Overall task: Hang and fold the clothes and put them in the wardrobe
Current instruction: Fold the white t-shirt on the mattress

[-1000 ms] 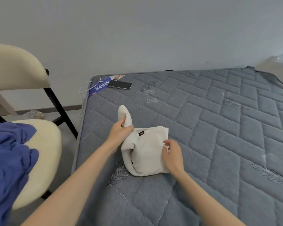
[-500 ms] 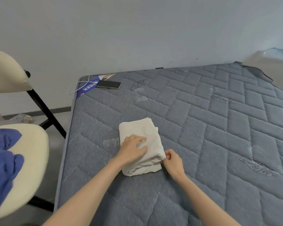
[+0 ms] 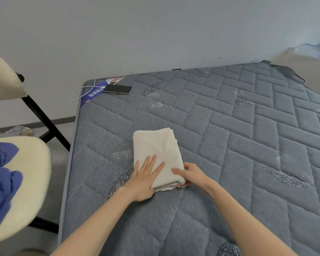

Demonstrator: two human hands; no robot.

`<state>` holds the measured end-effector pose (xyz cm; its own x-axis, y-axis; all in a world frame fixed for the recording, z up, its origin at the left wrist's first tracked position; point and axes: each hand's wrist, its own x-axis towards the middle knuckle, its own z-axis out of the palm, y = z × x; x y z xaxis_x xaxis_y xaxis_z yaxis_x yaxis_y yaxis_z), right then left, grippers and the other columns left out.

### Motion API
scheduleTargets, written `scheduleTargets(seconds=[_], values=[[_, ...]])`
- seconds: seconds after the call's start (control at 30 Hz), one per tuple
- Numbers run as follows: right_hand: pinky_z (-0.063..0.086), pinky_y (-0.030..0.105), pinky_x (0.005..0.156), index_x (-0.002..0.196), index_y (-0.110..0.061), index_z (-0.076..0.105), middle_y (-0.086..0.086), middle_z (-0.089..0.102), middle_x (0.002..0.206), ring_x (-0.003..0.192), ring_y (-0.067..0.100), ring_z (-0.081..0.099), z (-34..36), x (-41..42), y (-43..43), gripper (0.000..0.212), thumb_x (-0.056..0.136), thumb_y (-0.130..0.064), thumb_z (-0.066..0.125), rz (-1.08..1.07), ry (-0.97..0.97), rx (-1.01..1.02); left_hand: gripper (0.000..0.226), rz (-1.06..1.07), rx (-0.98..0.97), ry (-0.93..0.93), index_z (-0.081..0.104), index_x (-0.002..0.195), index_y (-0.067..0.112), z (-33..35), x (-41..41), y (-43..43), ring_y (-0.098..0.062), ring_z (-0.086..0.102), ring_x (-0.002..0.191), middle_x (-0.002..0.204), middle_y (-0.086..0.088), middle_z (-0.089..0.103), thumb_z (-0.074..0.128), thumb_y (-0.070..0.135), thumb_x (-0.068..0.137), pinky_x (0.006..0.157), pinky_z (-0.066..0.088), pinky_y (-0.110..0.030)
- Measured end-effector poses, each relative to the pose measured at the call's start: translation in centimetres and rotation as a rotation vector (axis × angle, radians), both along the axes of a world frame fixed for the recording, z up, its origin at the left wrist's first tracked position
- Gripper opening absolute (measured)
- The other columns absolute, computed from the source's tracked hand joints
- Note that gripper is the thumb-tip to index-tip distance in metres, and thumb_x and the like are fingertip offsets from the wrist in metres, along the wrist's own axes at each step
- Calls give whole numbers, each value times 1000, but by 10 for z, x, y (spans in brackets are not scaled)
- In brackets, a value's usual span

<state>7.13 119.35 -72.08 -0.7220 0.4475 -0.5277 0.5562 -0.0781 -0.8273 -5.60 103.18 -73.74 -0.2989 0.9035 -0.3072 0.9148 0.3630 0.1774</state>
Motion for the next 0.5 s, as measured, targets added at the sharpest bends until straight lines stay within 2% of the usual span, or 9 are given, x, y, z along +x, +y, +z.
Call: scheduleTargets(seconds=[0.1, 0.2, 0.27, 0.33, 0.37, 0.5], values=[[57, 27, 60, 113, -6, 51, 12, 69, 90, 58, 17, 66, -2, 6, 1, 37, 87, -29, 67, 42, -101, -15, 90, 16, -39, -47, -19, 146, 35, -2, 5, -2, -19, -39, 134, 145, 2, -41, 46, 40, 84, 112, -21, -49], [56, 26, 61, 113, -11, 50, 12, 69, 95, 62, 17, 66, 7, 0, 6, 30, 89, -24, 63, 208, -211, 14, 63, 156, -18, -290, -9, 148, 39, 5, 7, 3, -13, -37, 135, 150, 5, -34, 28, 36, 97, 110, -24, -47], [56, 30, 69, 122, -10, 47, 14, 69, 104, 71, 21, 68, 12, -3, 10, 38, 89, -21, 62, 291, -238, 10, 52, 253, 74, -346, -5, 149, 37, 9, 3, 5, -9, -30, 138, 153, 7, -28, 17, 34, 102, 111, -24, -45], [57, 38, 80, 126, -12, 46, 11, 65, 116, 83, 24, 68, 11, -2, 12, 47, 86, -20, 68, 301, -225, -10, 51, 320, 157, -292, -4, 150, 34, 10, -2, 10, -8, -27, 140, 154, 9, -26, 12, 40, 102, 111, -24, -42], [58, 38, 80, 126, -12, 45, 9, 61, 119, 87, 22, 67, 9, 0, 12, 52, 83, -21, 72, 288, -218, 6, 52, 338, 174, -253, -4, 150, 32, 9, -4, 13, -9, -26, 140, 154, 8, -26, 11, 42, 102, 111, -23, -42], [56, 25, 63, 115, -13, 34, 2, 50, 111, 87, 13, 58, -1, 5, 6, 59, 77, -26, 78, 192, -251, 155, 60, 307, 131, -69, -13, 149, 26, -6, 2, 22, -15, -27, 141, 154, 0, -28, 15, 47, 100, 112, -21, -41]])
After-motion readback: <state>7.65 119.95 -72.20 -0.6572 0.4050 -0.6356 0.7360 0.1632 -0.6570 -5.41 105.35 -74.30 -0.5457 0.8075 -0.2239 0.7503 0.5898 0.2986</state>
